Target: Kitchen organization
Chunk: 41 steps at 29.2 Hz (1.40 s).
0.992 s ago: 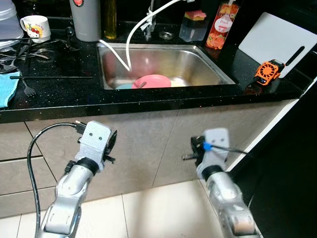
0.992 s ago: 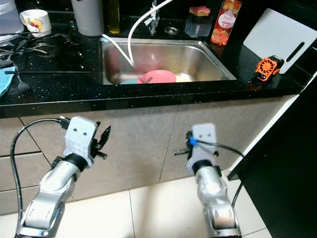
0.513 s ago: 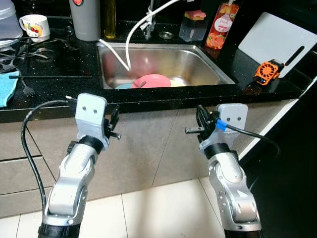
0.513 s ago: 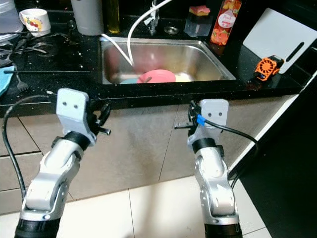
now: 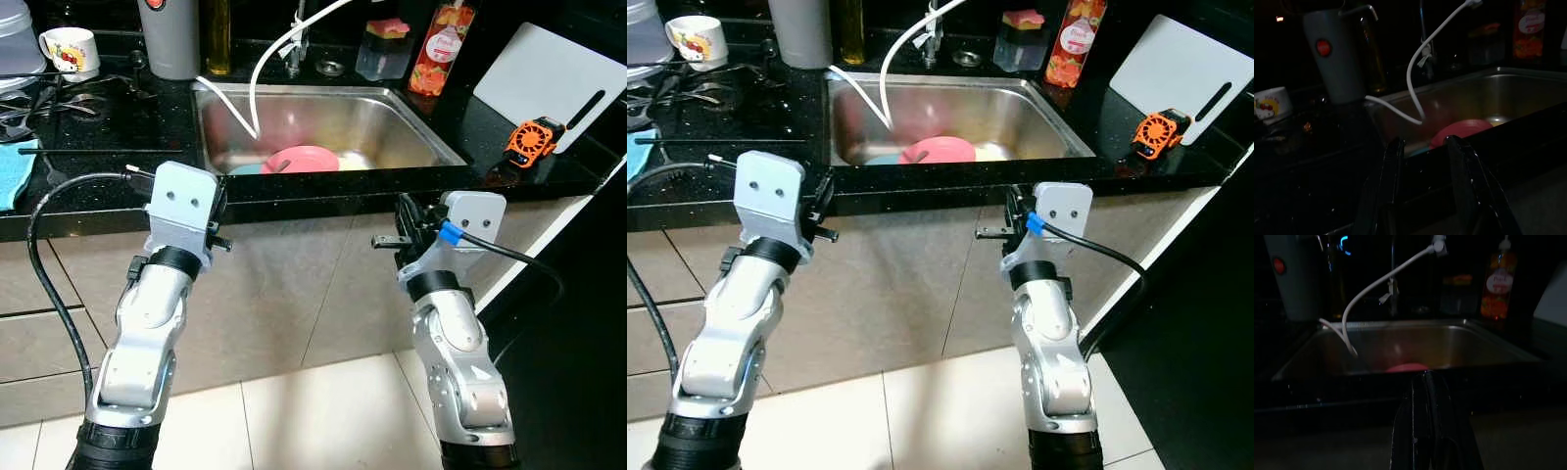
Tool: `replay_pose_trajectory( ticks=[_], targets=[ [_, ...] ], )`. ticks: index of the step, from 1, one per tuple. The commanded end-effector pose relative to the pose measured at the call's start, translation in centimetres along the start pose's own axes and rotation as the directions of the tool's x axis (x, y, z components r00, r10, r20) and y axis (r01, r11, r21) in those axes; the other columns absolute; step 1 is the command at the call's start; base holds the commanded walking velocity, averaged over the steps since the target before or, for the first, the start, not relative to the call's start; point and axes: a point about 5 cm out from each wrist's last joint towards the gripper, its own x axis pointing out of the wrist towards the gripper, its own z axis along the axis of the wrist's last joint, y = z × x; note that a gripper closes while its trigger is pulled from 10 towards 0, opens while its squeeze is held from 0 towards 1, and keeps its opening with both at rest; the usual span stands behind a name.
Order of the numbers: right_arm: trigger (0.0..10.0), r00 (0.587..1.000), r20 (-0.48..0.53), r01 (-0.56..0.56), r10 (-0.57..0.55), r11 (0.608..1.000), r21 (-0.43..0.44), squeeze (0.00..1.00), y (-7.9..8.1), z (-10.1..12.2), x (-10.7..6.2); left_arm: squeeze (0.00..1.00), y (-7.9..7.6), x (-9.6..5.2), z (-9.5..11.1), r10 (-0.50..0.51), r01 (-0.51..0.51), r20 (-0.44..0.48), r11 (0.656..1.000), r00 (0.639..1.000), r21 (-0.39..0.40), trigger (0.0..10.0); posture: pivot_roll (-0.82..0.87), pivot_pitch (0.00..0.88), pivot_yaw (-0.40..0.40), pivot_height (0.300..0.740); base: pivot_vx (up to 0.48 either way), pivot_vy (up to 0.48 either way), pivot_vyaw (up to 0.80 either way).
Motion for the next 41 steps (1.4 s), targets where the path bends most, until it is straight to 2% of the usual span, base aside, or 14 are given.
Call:
replay_pose_trajectory(
  ticks=[1,4,10,12,41],
  targets=[
    [10.0,1.000,0.019,0.018,-0.018,1.000,-0.016,0.00,-0.36,0.21,0.08,0.00,-0.20,0.36,0.70,-0.019,0.016,0.052,0.998,0.998,0.061,10.0,0.19,0.016,-0.098,0.740,0.000,0.000,0.00],
    [10.0,0.999,0.046,0.027,-0.025,0.999,-0.037,0.00,-0.39,0.62,0.22,0.00,-0.31,0.45,0.99,-0.033,0.024,0.081,0.994,0.996,0.108,10.0,0.19,0.017,-0.098,0.740,0.000,0.000,0.00],
    [10.0,0.997,0.073,0.039,-0.035,0.998,-0.044,0.00,-0.48,1.13,0.43,0.00,-0.04,0.46,0.92,0.002,-0.009,0.081,0.996,0.997,0.087,10.0,0.19,0.020,-0.098,0.740,0.000,0.000,0.00],
    [10.0,0.997,0.071,0.018,-0.014,0.999,-0.044,0.00,-0.26,1.12,0.41,0.00,0.22,0.36,0.86,0.020,-0.029,0.083,0.993,0.996,0.111,10.0,0.18,0.026,-0.100,0.740,0.000,0.000,0.00],
    [10.0,0.999,0.030,0.023,-0.022,0.999,-0.049,0.00,-0.30,0.55,0.36,0.00,-0.01,0.27,0.35,0.010,-0.017,0.064,0.994,0.998,0.111,10.0,0.18,0.045,-0.104,0.740,0.000,0.000,0.00]
  ],
)
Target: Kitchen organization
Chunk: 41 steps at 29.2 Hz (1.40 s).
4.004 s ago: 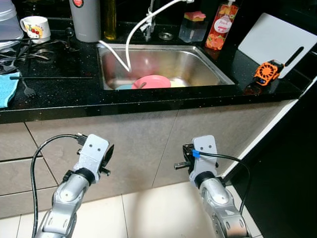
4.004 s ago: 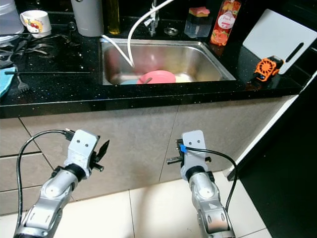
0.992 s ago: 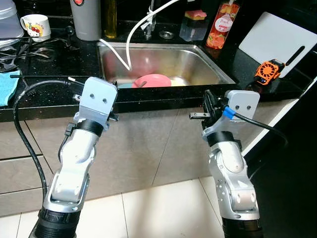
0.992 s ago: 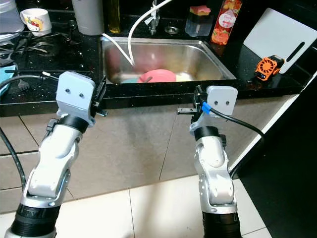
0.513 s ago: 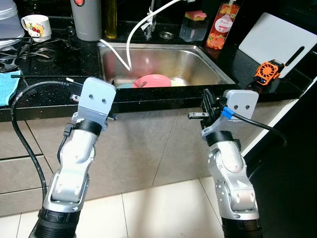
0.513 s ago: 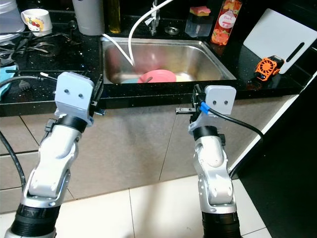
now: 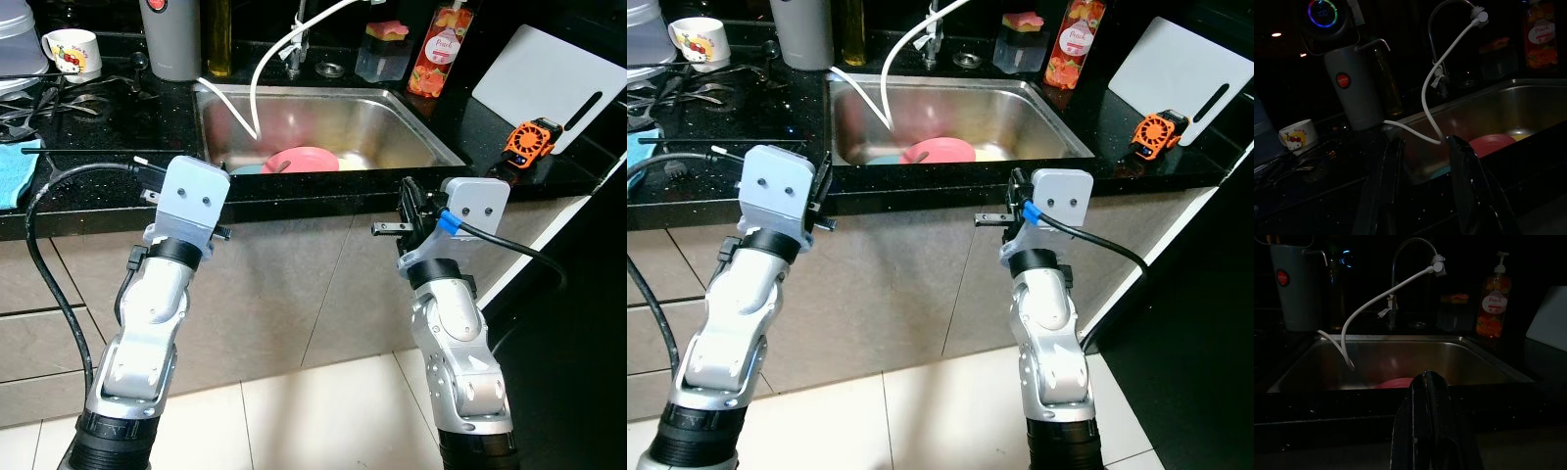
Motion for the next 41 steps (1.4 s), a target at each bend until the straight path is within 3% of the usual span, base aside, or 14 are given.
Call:
replay_pose_trajectory(
  ticks=[1,41],
  targets=[
    [10.0,1.000,-0.016,0.016,-0.016,1.000,-0.003,0.00,-0.45,-0.20,-0.03,0.00,-0.34,-0.21,-0.34,-0.016,0.016,-0.015,1.000,1.000,0.003,10.0,0.18,0.045,-0.104,0.740,0.000,0.000,0.00],
    [10.0,1.000,-0.022,0.010,-0.010,1.000,-0.015,0.00,-0.41,-0.33,0.00,0.00,-0.43,-0.21,-0.45,-0.017,0.017,-0.020,1.000,1.000,0.008,10.0,0.18,0.035,-0.106,0.740,0.000,0.000,0.00]
  ],
)
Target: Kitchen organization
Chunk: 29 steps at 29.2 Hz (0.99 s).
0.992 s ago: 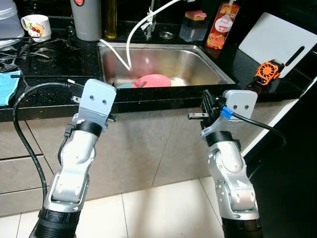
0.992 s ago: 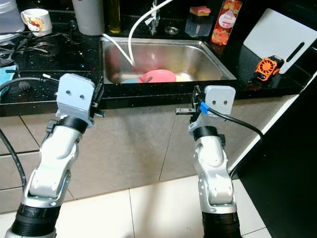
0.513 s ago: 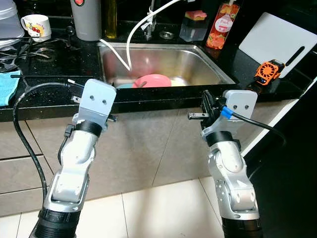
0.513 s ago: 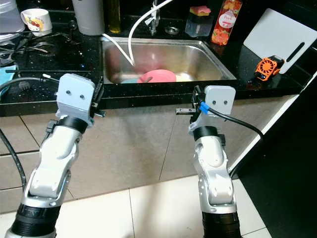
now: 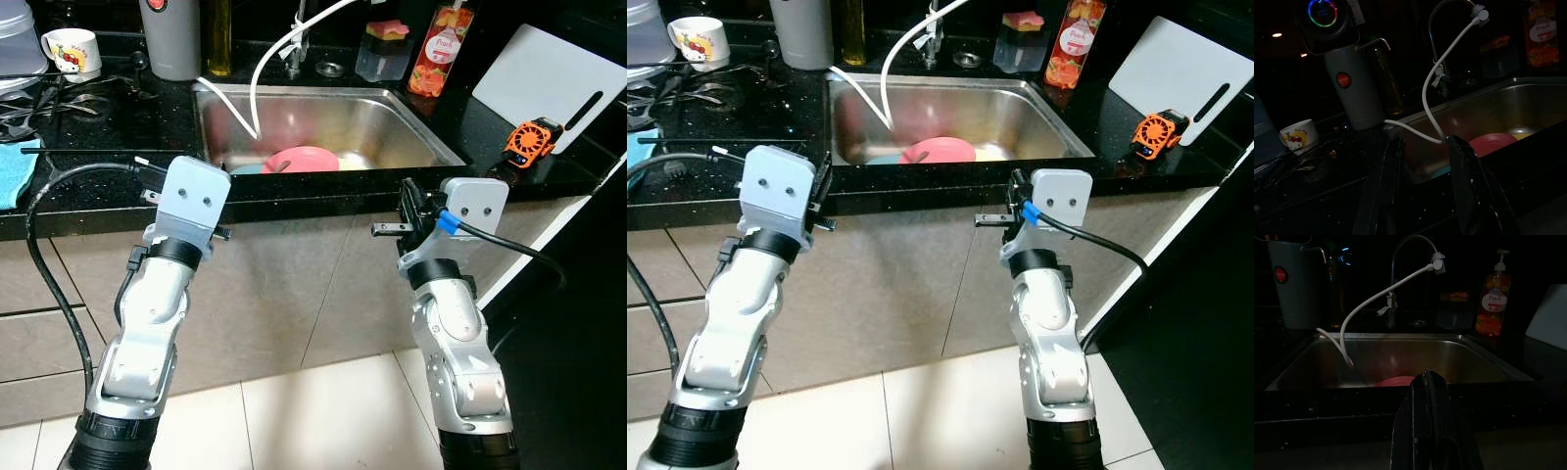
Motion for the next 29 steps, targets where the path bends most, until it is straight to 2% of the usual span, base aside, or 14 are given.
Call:
replay_pose_trajectory(
  ticks=[1,3,29],
  targets=[
    [10.0,1.000,-0.015,0.008,-0.008,1.000,-0.012,0.00,-0.37,-0.25,0.01,0.00,-0.43,-0.21,-0.43,-0.018,0.018,-0.019,1.000,1.000,0.000,10.0,0.18,0.035,-0.106,0.740,0.000,0.000,0.00],
    [10.0,1.000,-0.015,0.006,-0.006,1.000,-0.010,0.00,-0.36,-0.24,0.02,0.00,-0.43,-0.20,-0.43,-0.019,0.019,-0.019,1.000,1.000,0.001,10.0,0.18,0.035,-0.106,0.740,0.000,0.000,0.22],
    [10.0,1.000,-0.026,0.006,-0.007,1.000,-0.013,0.00,-0.47,-0.34,-0.07,0.00,-0.66,-0.32,-0.52,-0.026,0.026,-0.024,1.000,0.999,-0.005,10.0,0.18,0.039,-0.108,0.740,0.000,0.000,0.80]
  ],
)
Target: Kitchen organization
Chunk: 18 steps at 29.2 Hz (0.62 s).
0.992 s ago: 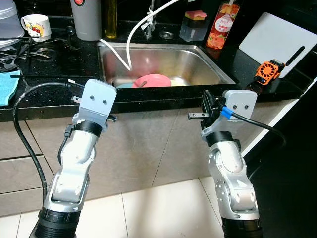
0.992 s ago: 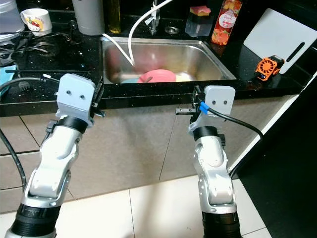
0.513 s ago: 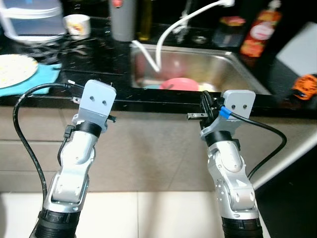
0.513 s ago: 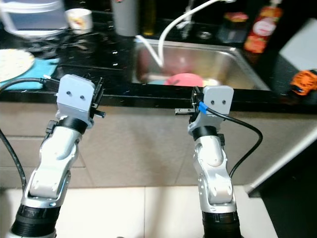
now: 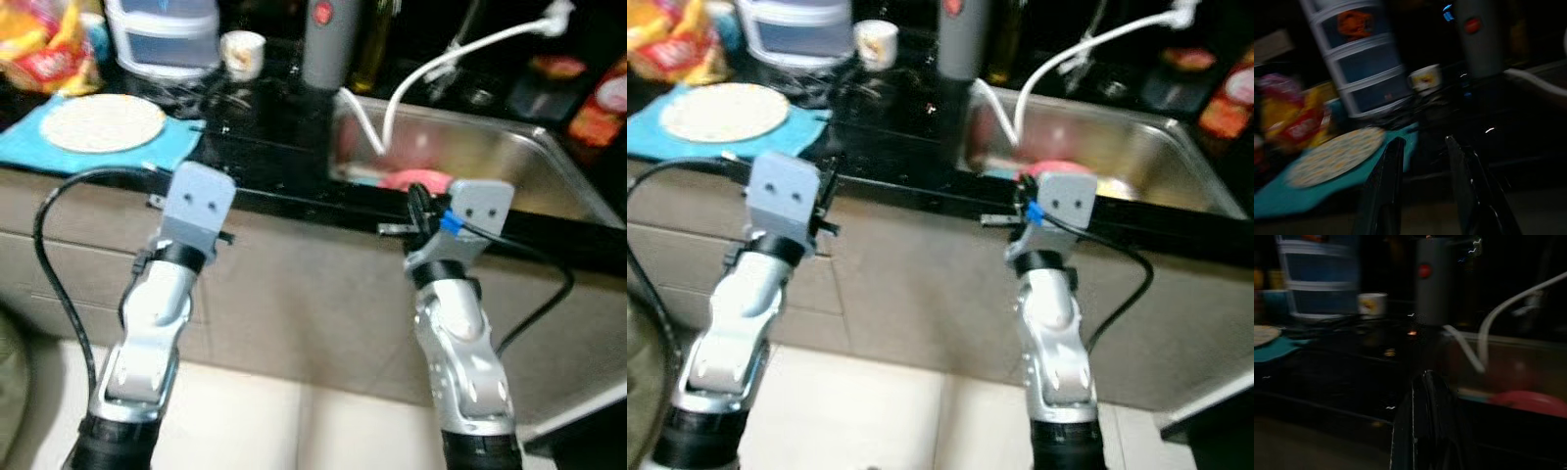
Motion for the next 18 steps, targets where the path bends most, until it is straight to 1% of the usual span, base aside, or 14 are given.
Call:
replay_pose_trajectory(
  ticks=[1,3,15,18],
  targets=[
    [10.0,1.000,-0.008,0.008,-0.008,1.000,0.000,0.00,-0.27,-0.07,-0.01,0.00,-0.18,-0.19,-0.29,-0.011,0.011,-0.013,1.000,1.000,0.006,10.0,0.18,0.039,-0.108,0.740,0.000,0.000,0.80],
    [10.0,1.000,-0.010,0.011,-0.011,1.000,-0.001,0.00,-0.28,-0.11,0.01,0.00,-0.17,-0.15,-0.33,-0.012,0.012,-0.013,1.000,1.000,0.005,10.0,0.18,0.039,-0.108,0.740,0.000,0.000,0.80],
    [10.0,0.999,-0.028,0.042,-0.041,0.999,0.033,0.00,-0.65,-0.34,0.00,0.00,-0.24,-0.13,-0.45,-0.016,0.017,-0.018,1.000,1.000,0.005,10.0,0.18,0.041,-0.106,0.740,0.000,0.000,0.00],
    [10.0,0.998,-0.034,0.045,-0.044,0.998,0.037,0.00,-0.67,-0.41,-0.01,0.00,-0.27,-0.13,-0.46,-0.018,0.019,-0.018,1.000,1.000,0.004,10.0,0.18,0.041,-0.105,0.740,0.000,0.000,-0.47]
  ],
)
